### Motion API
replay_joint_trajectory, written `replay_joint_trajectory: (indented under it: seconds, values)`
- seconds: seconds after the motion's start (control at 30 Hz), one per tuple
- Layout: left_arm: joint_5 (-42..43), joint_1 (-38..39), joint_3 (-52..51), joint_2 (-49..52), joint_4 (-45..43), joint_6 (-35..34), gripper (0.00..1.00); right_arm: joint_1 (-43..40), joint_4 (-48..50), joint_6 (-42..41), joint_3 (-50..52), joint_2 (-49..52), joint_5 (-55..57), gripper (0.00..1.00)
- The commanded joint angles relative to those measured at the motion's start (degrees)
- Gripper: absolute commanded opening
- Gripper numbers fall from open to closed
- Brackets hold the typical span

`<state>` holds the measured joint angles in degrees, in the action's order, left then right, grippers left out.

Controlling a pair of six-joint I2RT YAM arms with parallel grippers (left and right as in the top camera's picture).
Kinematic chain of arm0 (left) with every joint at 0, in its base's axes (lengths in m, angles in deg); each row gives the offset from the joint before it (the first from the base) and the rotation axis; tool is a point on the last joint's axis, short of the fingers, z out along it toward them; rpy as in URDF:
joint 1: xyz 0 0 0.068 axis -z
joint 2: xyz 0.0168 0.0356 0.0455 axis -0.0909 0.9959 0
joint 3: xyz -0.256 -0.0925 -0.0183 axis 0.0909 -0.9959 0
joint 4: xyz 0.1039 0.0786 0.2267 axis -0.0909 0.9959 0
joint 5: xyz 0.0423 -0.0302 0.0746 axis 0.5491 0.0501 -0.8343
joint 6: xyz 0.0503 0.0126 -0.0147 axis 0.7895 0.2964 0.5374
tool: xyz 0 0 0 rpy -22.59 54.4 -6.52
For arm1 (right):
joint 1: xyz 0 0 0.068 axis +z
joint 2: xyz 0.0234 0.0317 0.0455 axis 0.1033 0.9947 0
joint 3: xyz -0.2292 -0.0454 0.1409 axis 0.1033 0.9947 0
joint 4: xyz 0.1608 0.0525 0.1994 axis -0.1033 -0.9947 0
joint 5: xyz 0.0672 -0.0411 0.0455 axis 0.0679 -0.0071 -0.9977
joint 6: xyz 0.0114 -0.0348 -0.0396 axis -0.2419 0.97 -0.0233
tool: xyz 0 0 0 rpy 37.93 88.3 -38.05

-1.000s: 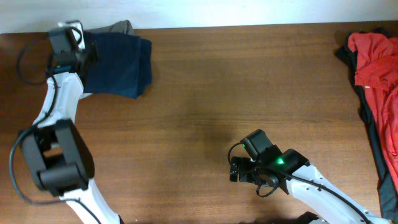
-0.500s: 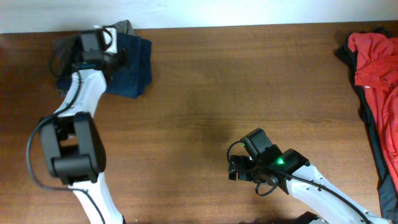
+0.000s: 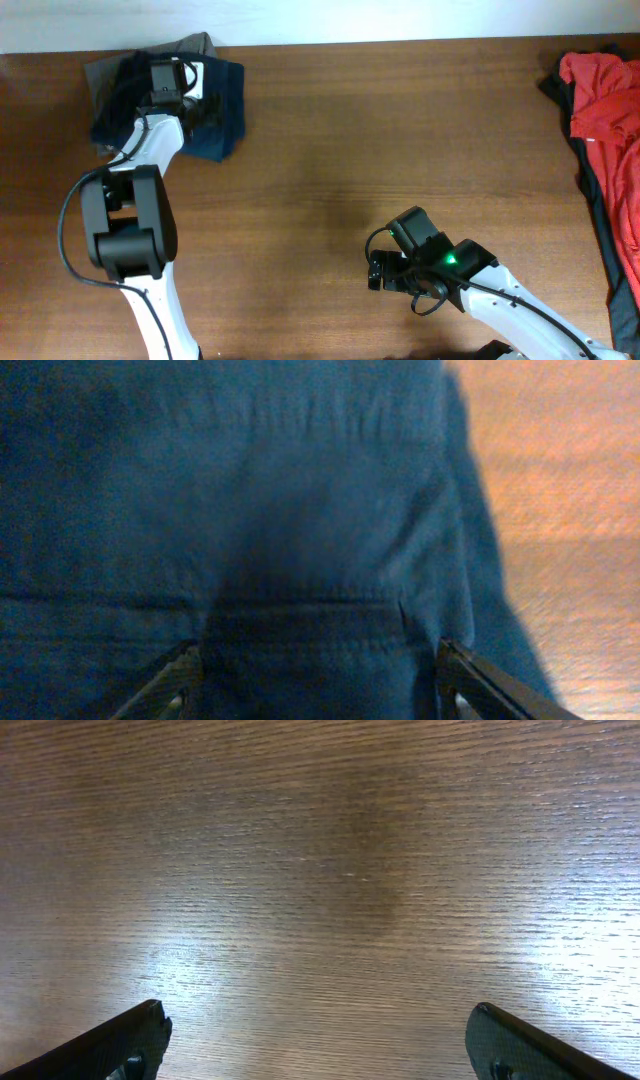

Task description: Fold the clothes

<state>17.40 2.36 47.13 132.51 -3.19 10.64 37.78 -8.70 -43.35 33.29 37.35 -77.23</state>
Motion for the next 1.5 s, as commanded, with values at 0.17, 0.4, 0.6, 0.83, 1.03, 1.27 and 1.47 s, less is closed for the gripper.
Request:
replay_joint_trajectory:
  seconds: [0.17, 0.4, 0.6, 0.83, 1.03, 1.27, 1.47]
  values:
    - [-7.39, -1.99, 2.73, -11.76, -9.60, 1.99, 0.74, 0.00, -0.02, 0.00, 0.37, -0.11, -0.11, 0.99]
    - [-7.28, -7.26, 2.73, -7.56, -12.15, 3.78, 0.73, 0.00, -0.02, -0.02, 0.37, -0.11, -0.11, 0.99]
    - [-5.25, -12.00, 2.73, 0.52, -12.74, 3.76, 0.73, 0.00, -0.44, -0.04, 0.37, -0.11, -0.13, 0.99]
    - [-4.74, -13.60, 2.71, 8.83, -10.34, 3.76, 0.82, 0.00, -0.74, -0.04, 0.37, -0.11, -0.87, 0.99]
    - [-4.66, -13.46, 2.78, 2.99, -10.08, 3.69, 0.87, 0.00, -1.46, -0.04, 0.37, -0.11, -1.22, 0.99]
    - [-2.56, -12.61, 2.78, -13.68, -6.88, 3.52, 0.99, 0.00, -1.31, -0.04, 0.37, -0.13, -1.22, 0.99]
    - [3.56, -10.97, 2.78, -34.05, 6.91, 3.50, 0.99, 0.00, -2.23, 0.68, -3.04, -0.85, -1.20, 0.99]
